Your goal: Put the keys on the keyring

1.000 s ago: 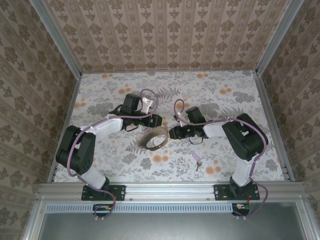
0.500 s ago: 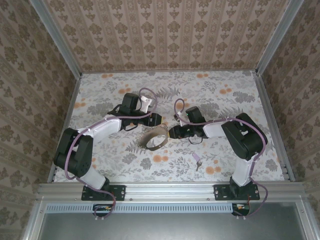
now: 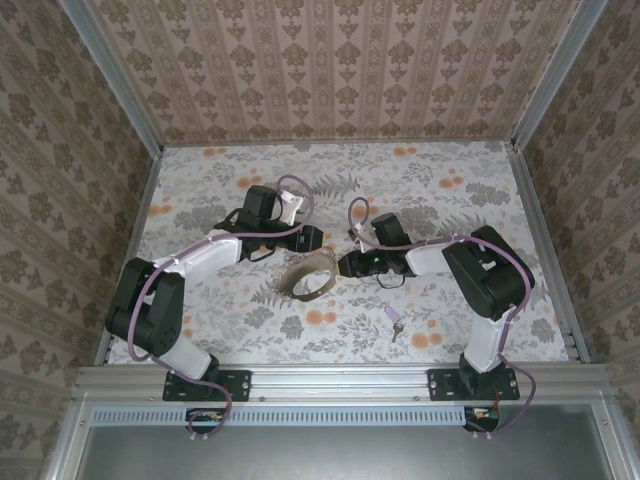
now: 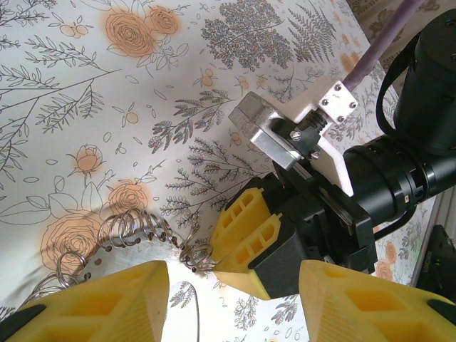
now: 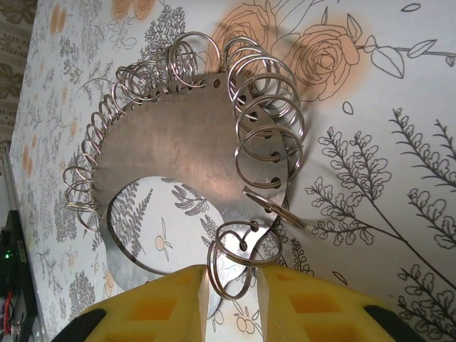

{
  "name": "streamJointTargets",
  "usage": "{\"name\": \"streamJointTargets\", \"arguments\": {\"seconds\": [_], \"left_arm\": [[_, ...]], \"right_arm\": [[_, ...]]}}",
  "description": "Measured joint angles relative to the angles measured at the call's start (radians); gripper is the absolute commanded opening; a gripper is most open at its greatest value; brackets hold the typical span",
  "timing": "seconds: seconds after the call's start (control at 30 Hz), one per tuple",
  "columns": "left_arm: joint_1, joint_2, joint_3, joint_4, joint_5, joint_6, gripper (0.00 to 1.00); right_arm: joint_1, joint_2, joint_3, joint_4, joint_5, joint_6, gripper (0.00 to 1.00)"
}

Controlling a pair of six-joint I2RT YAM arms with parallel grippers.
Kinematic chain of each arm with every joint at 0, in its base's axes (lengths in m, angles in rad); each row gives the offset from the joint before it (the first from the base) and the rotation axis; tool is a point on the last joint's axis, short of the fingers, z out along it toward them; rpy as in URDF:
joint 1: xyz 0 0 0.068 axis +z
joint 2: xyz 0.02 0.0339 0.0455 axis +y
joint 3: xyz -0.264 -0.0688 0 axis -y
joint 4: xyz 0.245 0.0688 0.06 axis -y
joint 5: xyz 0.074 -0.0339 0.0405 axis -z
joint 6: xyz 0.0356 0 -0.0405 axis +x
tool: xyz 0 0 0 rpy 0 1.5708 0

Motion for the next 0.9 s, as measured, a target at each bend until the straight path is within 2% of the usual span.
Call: {"name": "streamJointTargets", "arguments": {"seconds": [0.33,0.5,0.6,0.9], "left_arm": [[0.0,-0.012,0.0,0.0,0.0,-0.006,0.53],[0.0,-0.013,0.0,0.0,0.0,-0.006,0.53],[0.001,-0.013,0.0,0.0,0.0,-0.006,0.53],[0.011,-0.039,0.0,-0.008,-0.018,-0.006,0.54]], "right_arm": [[0.021,0.0,0.021,-0.036,0.041,-0.026,0.24],[0.032,0.0,0.026,-0.053,0.064,-0.039,0.14],[0.039,0.0,0.026,-0.068,0.068,-0.045,0.0],[0.043,-0.037,0.053,-0.163,0.07,-0.084,0.0]]}}
